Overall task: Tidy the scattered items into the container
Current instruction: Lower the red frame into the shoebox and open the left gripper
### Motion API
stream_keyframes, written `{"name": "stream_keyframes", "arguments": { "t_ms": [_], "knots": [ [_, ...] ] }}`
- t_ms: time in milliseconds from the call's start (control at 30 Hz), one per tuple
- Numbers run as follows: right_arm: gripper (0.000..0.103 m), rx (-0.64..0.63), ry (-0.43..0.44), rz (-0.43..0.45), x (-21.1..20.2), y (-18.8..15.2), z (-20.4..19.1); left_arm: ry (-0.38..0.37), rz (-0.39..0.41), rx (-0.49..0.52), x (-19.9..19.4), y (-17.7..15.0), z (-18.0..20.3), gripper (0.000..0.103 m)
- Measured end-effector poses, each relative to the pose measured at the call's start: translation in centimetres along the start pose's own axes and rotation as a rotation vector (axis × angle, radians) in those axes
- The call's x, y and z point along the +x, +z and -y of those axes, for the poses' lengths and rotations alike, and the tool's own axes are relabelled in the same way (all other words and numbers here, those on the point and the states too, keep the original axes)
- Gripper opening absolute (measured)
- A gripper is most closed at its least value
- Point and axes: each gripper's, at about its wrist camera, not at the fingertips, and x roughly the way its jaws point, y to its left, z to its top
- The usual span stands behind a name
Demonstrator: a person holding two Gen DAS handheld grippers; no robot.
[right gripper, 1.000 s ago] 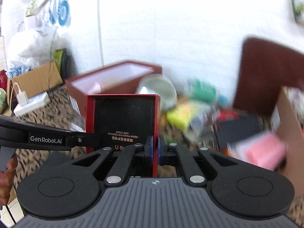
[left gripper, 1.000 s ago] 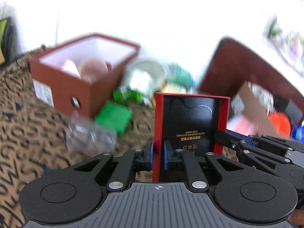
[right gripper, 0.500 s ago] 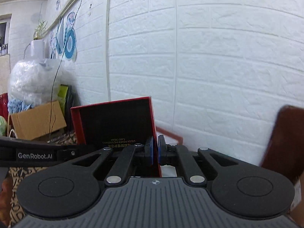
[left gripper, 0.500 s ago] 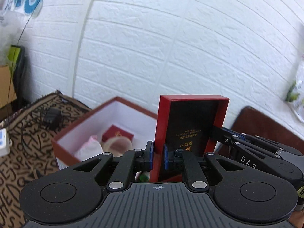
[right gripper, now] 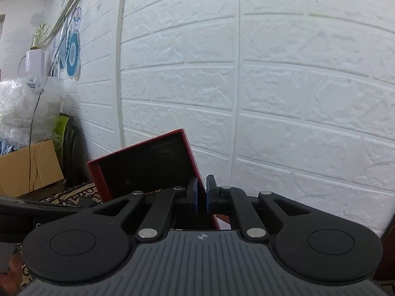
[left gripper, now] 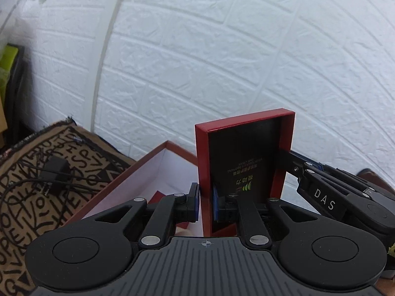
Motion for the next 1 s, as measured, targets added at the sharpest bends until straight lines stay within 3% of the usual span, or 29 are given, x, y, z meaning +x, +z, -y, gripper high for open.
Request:
{"name": "stream_keyframes", "arguments": {
  "t_ms": [200, 500, 533, 567, 600, 633, 667, 700, 800, 1000],
  "knots": [
    [0.01, 0.043, 0.01, -0.059, 4.3, -1.7, 1.1, 0.014, -0.074, -0.011, 4.8, -0.9, -1.7, 0.008],
    [0.017, -0.02, 0.025, -0.07, 7.0, -2.6, -0.6, 0.028, -0.122, -0.054, 7.0, -2.2, -4.1, 0.013],
    [0.026, -0.024, 0.029, -0.083, 7.4, -2.7, -0.7, 0.025, -0.121, -0.058, 7.0, -2.2, -4.2, 0.03],
    [0.051, -0.033, 0.037, -0.102, 7.8, -2.7, -0.9, 0.033, -0.11, -0.063, 6.7, -2.2, -4.3, 0.035],
    [0.058, -0.039, 0.025, -0.106, 7.9, -2.8, -1.1, 0.059, -0.1, -0.066, 6.4, -2.3, -4.3, 0.04],
    [0.073, -0.037, -0.011, -0.083, 7.7, -2.8, -1.2, 0.088, -0.097, -0.069, 6.2, -2.2, -4.5, 0.061],
    [0.091, -0.028, -0.034, -0.055, 7.4, -2.7, -1.0, 0.112, -0.103, -0.071, 6.0, -2.1, -4.6, 0.09],
    [0.098, -0.005, -0.038, -0.034, 6.9, -2.5, -0.5, 0.119, -0.097, -0.07, 5.7, -2.2, -4.9, 0.098],
    [0.101, 0.033, -0.004, -0.032, 6.2, -2.1, 0.3, 0.089, -0.049, -0.057, 4.5, -2.3, -5.0, 0.1],
    [0.102, 0.068, 0.001, -0.064, 4.8, -2.3, 0.3, 0.079, -0.081, -0.052, 3.1, -2.7, -4.4, 0.1]
  ]
}}
